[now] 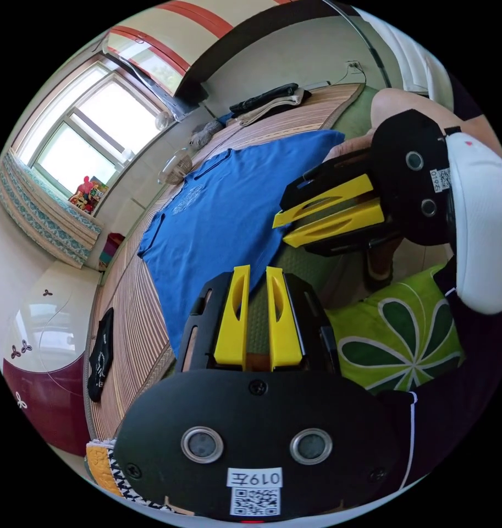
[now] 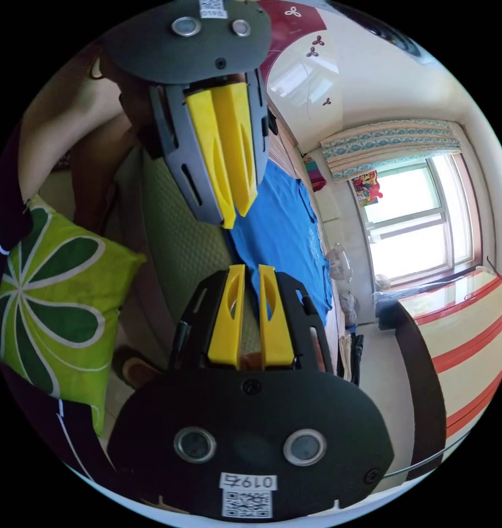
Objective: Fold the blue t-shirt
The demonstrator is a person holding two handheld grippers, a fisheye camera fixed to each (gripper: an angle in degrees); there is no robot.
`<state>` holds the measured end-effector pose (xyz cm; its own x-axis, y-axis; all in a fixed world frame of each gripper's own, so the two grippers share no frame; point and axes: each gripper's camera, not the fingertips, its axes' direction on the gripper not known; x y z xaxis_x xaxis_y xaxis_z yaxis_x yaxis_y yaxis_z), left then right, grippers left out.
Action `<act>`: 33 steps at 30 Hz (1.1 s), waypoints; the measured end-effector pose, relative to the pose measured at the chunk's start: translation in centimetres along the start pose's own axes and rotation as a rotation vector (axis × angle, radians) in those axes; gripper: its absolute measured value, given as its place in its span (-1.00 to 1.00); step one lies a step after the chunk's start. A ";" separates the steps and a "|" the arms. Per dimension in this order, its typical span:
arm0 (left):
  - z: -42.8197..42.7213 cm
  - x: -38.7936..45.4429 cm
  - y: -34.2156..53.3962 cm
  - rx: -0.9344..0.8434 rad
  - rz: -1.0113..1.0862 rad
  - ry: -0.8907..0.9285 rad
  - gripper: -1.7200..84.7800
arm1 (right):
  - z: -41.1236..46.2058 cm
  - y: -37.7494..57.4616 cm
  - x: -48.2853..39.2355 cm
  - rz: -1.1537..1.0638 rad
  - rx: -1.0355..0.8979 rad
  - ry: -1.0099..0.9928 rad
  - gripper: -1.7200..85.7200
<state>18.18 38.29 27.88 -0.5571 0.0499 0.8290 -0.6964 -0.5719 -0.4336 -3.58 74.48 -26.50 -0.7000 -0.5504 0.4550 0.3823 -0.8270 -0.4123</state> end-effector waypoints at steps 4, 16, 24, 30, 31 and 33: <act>-0.1 0.3 -0.1 0.009 0.007 0.003 -0.93 | 0.3 0.7 0.1 0.029 -0.005 0.004 -0.94; 1.6 0.4 0.6 -0.058 -0.002 -0.219 -0.94 | 0.3 4.7 0.8 0.120 0.031 -0.059 -0.98; 5.0 0.2 2.7 -0.100 0.035 -0.135 -0.95 | 2.3 7.8 -1.8 0.082 -0.015 -0.088 -0.98; 6.9 -0.6 5.4 -0.057 0.029 -0.147 -0.95 | 3.1 10.7 -3.4 0.079 -0.013 -0.088 -0.98; 7.3 -1.4 6.1 -0.049 0.006 -0.126 -0.95 | 3.4 11.4 -3.3 0.097 -0.015 -0.119 -0.98; 7.9 -2.7 7.2 -0.023 -0.037 -0.112 -0.95 | 4.1 12.6 -3.6 0.110 -0.025 -0.140 -0.98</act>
<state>18.25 27.56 25.27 -0.4775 -0.0215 0.8784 -0.7269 -0.5520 -0.4086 6.21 65.54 -30.06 -0.5630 -0.6496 0.5109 0.4359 -0.7586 -0.4843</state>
